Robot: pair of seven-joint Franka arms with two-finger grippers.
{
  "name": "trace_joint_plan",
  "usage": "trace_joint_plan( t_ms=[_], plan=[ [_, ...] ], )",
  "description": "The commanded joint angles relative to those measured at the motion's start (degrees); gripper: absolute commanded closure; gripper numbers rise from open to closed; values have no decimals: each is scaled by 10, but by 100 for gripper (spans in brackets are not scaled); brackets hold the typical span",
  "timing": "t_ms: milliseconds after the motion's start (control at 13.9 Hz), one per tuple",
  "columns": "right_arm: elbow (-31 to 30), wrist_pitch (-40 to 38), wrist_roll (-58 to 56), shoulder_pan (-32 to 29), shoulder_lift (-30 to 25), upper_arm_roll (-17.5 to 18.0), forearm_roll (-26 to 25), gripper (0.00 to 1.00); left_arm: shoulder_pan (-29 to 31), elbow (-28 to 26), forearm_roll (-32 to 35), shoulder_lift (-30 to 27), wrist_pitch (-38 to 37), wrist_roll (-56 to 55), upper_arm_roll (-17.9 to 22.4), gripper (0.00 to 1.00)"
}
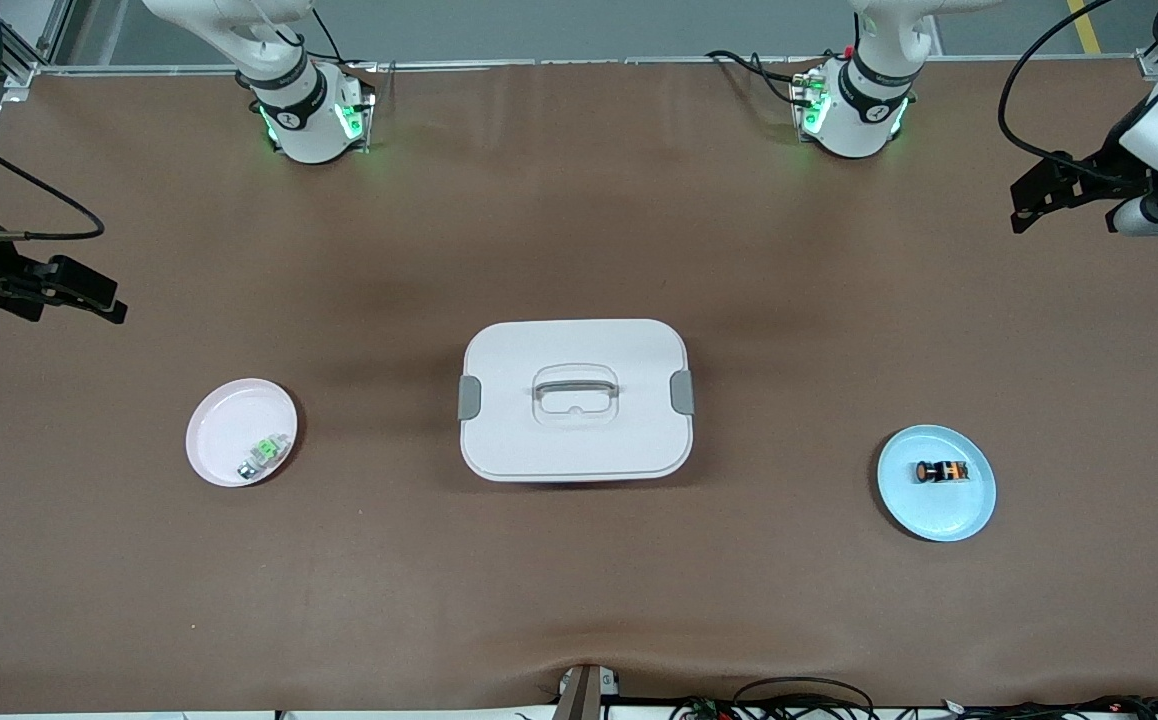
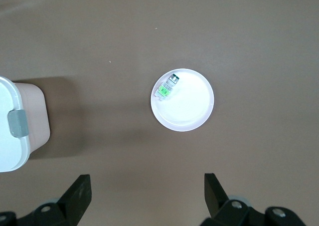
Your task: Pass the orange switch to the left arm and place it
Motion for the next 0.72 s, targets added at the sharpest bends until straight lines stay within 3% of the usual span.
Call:
trace_joint_plan(
  t_ms=[0, 648],
  plan=[
    [-21, 9, -8, 2, -20, -2, 0, 0, 5, 12, -19, 3, 2, 15, 3, 0],
    [-21, 12, -8, 14, -21, -1, -33, 0, 6, 35, -12, 23, -3, 10, 3, 0]
  ],
)
